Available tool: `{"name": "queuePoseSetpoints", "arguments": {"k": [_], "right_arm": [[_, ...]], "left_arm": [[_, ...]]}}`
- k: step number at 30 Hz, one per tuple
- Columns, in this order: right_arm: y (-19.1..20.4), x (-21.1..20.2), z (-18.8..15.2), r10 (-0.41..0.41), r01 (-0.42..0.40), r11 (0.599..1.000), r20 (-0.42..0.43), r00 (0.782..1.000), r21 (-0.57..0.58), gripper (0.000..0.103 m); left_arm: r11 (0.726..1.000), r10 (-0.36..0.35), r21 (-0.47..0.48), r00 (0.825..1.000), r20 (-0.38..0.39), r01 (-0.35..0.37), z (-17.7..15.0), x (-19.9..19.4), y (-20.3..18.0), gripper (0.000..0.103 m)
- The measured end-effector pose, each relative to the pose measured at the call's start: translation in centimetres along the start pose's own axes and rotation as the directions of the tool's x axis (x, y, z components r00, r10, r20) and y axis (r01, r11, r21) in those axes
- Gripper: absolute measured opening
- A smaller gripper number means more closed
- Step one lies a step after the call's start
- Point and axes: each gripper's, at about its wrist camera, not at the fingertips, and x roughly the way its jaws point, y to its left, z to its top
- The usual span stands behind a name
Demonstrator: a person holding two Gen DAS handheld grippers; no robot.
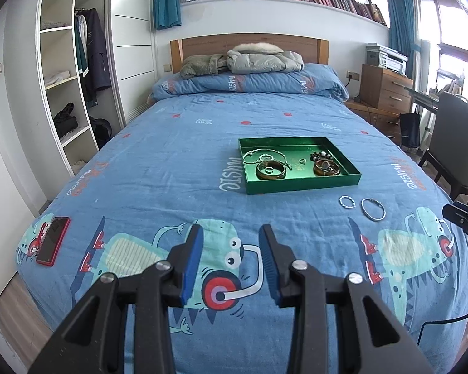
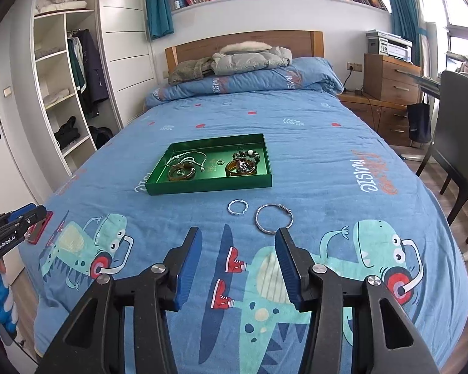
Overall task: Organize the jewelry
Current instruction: 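Open both tools to release the rings in the tray and withdraw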
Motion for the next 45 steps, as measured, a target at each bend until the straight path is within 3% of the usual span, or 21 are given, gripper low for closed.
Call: {"name": "queuePoseSetpoints", "arguments": {"k": [13,21,38,42,45], "right_arm": [[-0.6,-1.1,-1.4,-0.056,0.056,0.998,-0.014,0.998,0.037,0.054],[-1.7,-0.5,-2.3,-0.066,0.069,0.995,-0.038,0.997,0.067,0.055],[-5.9,2.6,-4.6,-0.048,0.059,0.988,-0.08,0.996,0.144,0.055],[-7.0,3.5,-4.9,-0.039,0.053,0.986,-0.087,0.995,0.156,0.055],[-7.8,4.4,-5.1,-0.031,0.046,0.986,-0.097,0.995,0.16,0.055]], "left_arm": [[0.999,0.025,-0.024,0.999,0.024,-0.024,-1.1,-1.1,1.6,0.041],[0.999,0.033,-0.023,0.999,-0.001,-0.033,-1.9,-0.4,1.6,0.041],[0.997,0.043,0.073,0.995,-0.095,-0.036,-2.3,3.6,-3.0,0.041],[0.994,0.026,0.104,0.992,-0.125,-0.013,-2.4,5.0,-4.6,0.041],[0.993,-0.027,0.107,0.987,-0.159,0.044,-2.7,6.4,-5.8,0.041]]}}
